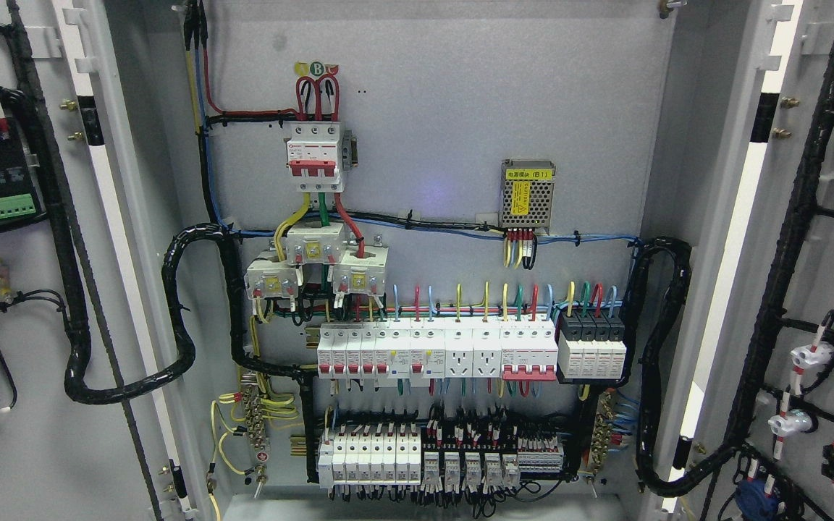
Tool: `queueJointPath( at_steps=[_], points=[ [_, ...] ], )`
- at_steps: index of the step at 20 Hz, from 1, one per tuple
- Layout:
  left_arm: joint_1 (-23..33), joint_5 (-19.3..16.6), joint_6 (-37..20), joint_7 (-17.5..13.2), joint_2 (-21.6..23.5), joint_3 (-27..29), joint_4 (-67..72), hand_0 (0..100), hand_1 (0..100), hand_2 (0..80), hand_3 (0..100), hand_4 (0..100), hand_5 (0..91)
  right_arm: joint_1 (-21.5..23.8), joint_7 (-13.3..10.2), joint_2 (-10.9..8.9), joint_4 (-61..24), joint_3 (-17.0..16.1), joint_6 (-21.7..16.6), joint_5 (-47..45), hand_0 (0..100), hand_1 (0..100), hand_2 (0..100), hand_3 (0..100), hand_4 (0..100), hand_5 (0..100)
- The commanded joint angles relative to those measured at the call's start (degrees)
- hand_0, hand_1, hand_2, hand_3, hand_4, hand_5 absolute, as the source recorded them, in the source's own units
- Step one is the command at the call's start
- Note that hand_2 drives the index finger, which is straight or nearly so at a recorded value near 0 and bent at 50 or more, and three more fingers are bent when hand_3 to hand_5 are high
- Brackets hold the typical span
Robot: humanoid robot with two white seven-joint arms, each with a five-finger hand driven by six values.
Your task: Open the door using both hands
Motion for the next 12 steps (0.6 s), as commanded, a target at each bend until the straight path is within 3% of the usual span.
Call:
queueJointPath(
  at_steps=[1, 12],
  points=[
    [-0.72, 0.28, 0.01, -0.24, -2.51, 2.83, 8.97, 0, 0, 0.0, 0, 0, 0.0, -1.05, -2.05, 3.12, 3.34, 0.39, 0.53, 1.62, 39, 0, 0, 0, 0, 0],
    [-0.81, 0.28, 0.01, -0.59, -2.6, 2.74, 7.74, 0, 0, 0.0, 0, 0, 0.0, -1.05, -2.06, 3.21, 3.07, 0.3, 1.05, 1.88, 39, 0, 0, 0, 0, 0]
  ],
)
